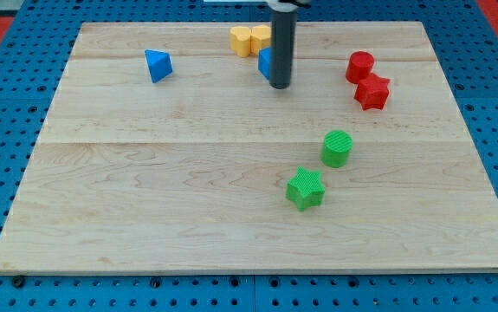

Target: Slide the triangle to the bottom left of the blue cube

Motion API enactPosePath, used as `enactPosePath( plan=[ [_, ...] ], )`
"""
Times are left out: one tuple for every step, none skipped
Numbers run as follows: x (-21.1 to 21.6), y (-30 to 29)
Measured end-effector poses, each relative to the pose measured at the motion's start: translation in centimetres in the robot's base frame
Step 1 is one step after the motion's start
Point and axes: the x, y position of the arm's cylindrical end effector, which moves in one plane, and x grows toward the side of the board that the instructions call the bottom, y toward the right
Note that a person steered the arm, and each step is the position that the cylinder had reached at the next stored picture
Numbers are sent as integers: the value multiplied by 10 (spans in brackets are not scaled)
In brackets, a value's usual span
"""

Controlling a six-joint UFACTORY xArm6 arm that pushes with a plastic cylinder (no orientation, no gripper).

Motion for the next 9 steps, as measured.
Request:
enactPosePath(
  plan=[
    [-29, 2],
    [-52, -11],
    [12, -5],
    [46, -113],
    [30, -241],
    [-33, -264],
    [-54, -176],
    [-54, -114],
    [-34, -193]
  ],
)
